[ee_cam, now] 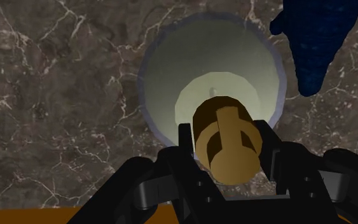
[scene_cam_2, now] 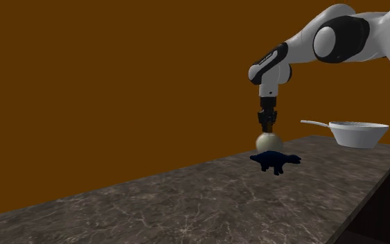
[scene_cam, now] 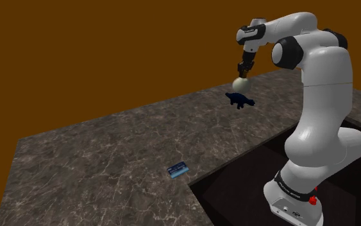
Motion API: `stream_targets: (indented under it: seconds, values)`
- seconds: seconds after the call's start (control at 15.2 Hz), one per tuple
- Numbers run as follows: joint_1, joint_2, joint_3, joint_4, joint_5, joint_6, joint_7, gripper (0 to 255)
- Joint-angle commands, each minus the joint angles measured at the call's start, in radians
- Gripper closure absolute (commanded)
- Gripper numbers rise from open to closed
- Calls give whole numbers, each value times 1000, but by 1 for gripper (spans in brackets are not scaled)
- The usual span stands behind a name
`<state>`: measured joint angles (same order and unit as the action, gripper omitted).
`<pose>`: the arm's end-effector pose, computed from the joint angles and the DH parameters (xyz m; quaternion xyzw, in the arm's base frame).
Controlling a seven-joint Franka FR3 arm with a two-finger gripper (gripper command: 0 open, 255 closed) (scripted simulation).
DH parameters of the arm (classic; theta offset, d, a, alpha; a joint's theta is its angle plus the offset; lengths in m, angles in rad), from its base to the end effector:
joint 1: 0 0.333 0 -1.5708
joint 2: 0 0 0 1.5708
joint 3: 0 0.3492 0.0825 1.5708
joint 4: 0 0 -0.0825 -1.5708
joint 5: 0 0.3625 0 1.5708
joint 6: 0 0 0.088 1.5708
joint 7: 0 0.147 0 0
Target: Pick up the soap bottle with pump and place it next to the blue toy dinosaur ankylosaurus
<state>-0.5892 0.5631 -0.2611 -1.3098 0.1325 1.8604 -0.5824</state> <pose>0.5098 -0.4978 0.4161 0.9911 -0.1328 -0.0015 0.0061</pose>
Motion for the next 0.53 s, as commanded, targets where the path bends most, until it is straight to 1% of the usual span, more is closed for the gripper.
stream_targets:
  seconds: [0.0, 0.2, 0.46]
  values:
    - [1, 3, 1, -22, 1, 26, -2, 255]
    - [2, 11, 2, -50, 4, 62, -3, 255]
    - [2, 11, 2, -50, 4, 62, -3, 255]
